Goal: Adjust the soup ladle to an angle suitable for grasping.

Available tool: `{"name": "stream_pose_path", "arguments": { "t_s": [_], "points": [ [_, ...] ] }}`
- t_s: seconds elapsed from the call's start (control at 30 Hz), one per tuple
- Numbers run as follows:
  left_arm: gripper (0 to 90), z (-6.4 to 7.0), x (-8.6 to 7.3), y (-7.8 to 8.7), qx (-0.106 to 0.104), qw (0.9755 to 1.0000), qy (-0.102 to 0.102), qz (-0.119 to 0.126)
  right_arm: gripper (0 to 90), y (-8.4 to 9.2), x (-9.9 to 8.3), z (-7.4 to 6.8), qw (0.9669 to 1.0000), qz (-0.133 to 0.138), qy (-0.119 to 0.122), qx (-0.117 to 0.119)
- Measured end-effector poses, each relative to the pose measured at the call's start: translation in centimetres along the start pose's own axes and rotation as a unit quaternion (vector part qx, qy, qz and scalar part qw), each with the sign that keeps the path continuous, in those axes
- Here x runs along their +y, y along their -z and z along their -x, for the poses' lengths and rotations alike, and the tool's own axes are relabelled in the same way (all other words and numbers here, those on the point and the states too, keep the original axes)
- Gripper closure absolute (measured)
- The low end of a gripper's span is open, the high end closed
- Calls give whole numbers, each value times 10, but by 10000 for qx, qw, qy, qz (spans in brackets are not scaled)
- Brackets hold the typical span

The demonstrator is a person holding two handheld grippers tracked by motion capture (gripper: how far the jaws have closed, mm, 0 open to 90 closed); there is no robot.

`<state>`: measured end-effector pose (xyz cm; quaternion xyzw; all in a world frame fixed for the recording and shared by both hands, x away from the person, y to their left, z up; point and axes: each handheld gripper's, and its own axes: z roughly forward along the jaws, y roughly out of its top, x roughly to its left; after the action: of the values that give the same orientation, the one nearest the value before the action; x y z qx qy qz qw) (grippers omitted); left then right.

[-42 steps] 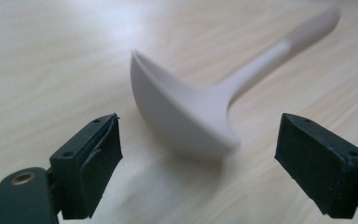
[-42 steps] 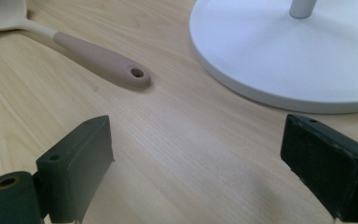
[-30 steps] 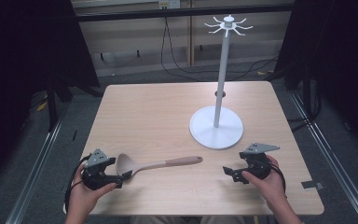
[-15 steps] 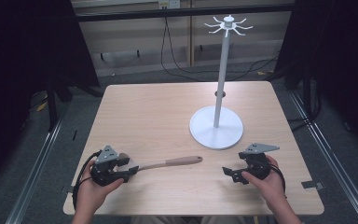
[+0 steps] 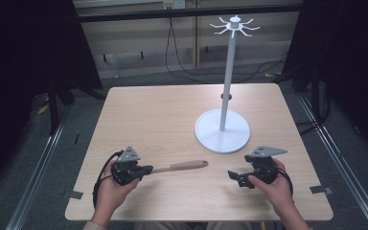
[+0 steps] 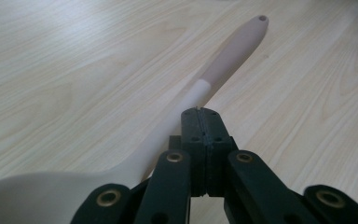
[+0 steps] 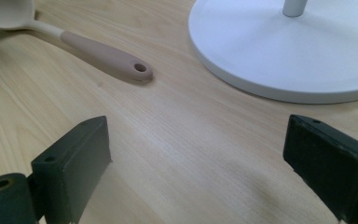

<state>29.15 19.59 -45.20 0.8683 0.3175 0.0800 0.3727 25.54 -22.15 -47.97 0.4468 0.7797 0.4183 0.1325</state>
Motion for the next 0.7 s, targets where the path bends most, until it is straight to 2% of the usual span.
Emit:
{"name": "stream_pose_path", "arguments": {
  "t_s": [0.13, 0.2, 0.3, 0.47, 0.57, 0.67, 0.7],
  "points": [
    [900, 2, 3, -9, -32, 9999, -25, -95, 71, 1, 0, 1, 10000, 7, -9, 4],
    [900, 4, 4, -17, -122, 9999, 2, -123, 70, 1, 0, 2, 10000, 13, -38, -7],
    [900, 7, 5, -27, -187, 9994, -77, -288, 70, 2, 0, 4, 10000, 24, -62, -36],
    [900, 13, 8, -37, -155, 9988, -189, -429, 70, 2, 0, 3, 10000, 31, -44, -40],
    [900, 19, 9, -49, -231, 9982, -190, -515, 70, 1, 0, 2, 10000, 10, -32, -26],
    [900, 25, 11, -61, -240, 9972, -278, -653, 70, 1, 0, 1, 10000, 8, -21, -43],
    [900, 25, 11, -61, -240, 9972, -278, -653, 70, 1, 0, 1, 10000, 8, -21, -43]
  ]
}}
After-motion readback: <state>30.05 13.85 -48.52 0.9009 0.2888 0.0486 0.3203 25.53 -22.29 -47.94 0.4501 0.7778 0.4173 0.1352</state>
